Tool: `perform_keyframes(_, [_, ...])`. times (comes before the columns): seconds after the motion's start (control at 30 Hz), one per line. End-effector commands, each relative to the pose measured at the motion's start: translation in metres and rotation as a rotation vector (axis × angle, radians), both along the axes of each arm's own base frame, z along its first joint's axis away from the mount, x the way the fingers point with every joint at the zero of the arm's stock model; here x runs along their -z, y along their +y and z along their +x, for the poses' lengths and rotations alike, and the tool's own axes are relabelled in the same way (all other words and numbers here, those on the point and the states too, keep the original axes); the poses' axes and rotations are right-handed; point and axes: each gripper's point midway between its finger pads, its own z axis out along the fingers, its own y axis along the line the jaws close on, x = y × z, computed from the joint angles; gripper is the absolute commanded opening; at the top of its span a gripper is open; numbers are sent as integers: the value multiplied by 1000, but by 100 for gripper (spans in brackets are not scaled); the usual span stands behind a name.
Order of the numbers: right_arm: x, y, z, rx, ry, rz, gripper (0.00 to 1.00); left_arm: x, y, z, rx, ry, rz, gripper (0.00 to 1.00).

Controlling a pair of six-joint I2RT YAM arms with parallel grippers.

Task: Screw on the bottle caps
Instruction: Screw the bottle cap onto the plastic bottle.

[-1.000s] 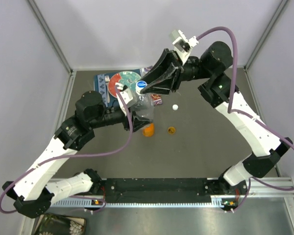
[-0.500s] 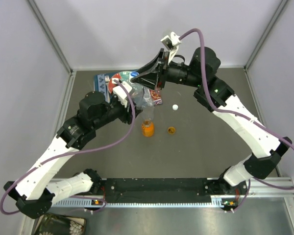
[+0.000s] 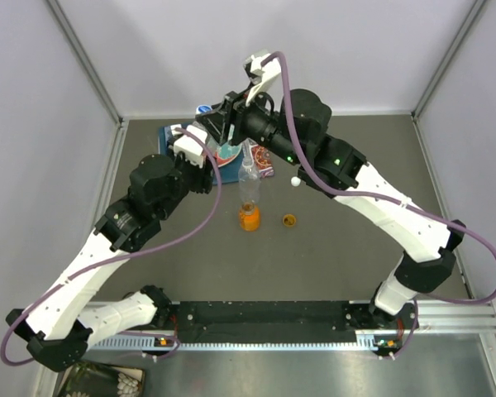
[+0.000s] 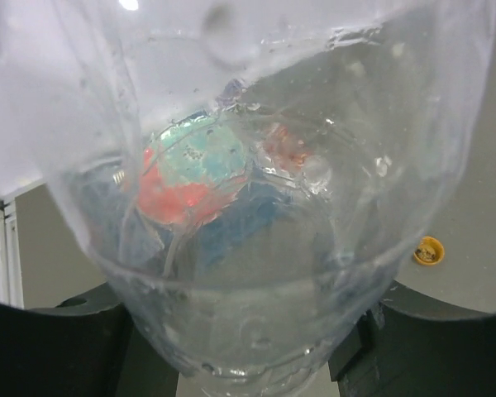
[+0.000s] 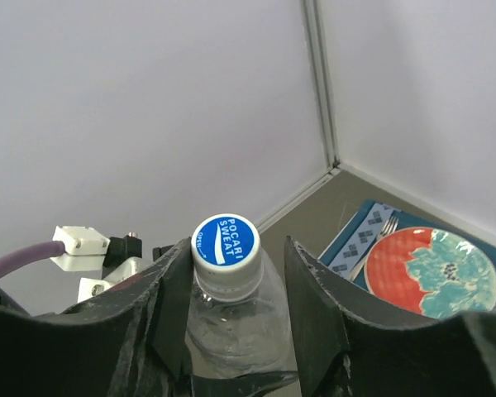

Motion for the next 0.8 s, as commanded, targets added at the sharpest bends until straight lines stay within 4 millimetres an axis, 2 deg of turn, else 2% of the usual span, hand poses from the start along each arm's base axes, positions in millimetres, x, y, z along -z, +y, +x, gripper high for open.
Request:
perform_keyframes(0.0, [49,9,0,37,80,-169,50,-66,8,5,-46,-206,-161,22])
perform_keyframes(0.1, [31,0,-2,47,47,-145,56,-63,10,4,-46,-204,-166,22])
perform_keyframes(0.17, [22,-5,-7,33,32,-131,63,-63,10,2,-42,-205,-167,22])
perform_keyframes(0.2, [12,-10,-12,21,16,-118,65,-62,9,2,-36,-201,-168,23])
perform_keyframes(0.3, [2,-12,-30,-72,-6,-104,70,-59,3,-1,2,-193,-170,24])
perform_keyframes(0.37, [-6,-17,-51,-208,-12,-80,70,-58,-1,-4,34,-187,-174,25])
perform_keyframes(0.4, [-10,-21,-60,-273,-8,-67,69,-58,-14,-10,119,-183,-182,26])
perform_keyframes(0.43, [-13,-29,-78,-444,-9,-61,69,-56,-18,-14,154,-185,-181,26])
perform_keyframes(0.47, [-13,-35,-89,-531,11,-55,67,-56,-22,-18,192,-189,-188,27])
perform_keyframes(0.5, [-12,-41,-97,-598,-1,-63,66,-56,-34,-29,296,-188,-193,30])
perform_keyframes(0.53, [-8,-54,-115,-687,-28,-78,66,-54,-40,-39,363,-185,-185,30])
perform_keyframes(0.6, [-2,-69,-116,-699,-122,-111,65,-51,-51,-54,471,-178,-174,28])
perform_keyframes(0.63, [5,-75,-124,-752,-142,-121,65,-48,-65,-75,609,-148,-175,28])
perform_keyframes(0.67, [1,-85,-126,-765,-187,-122,64,-44,-71,-86,681,-126,-171,27])
perform_keyframes(0.77, [-6,-96,-139,-848,-281,-111,63,-38,-89,-128,950,-56,-168,25])
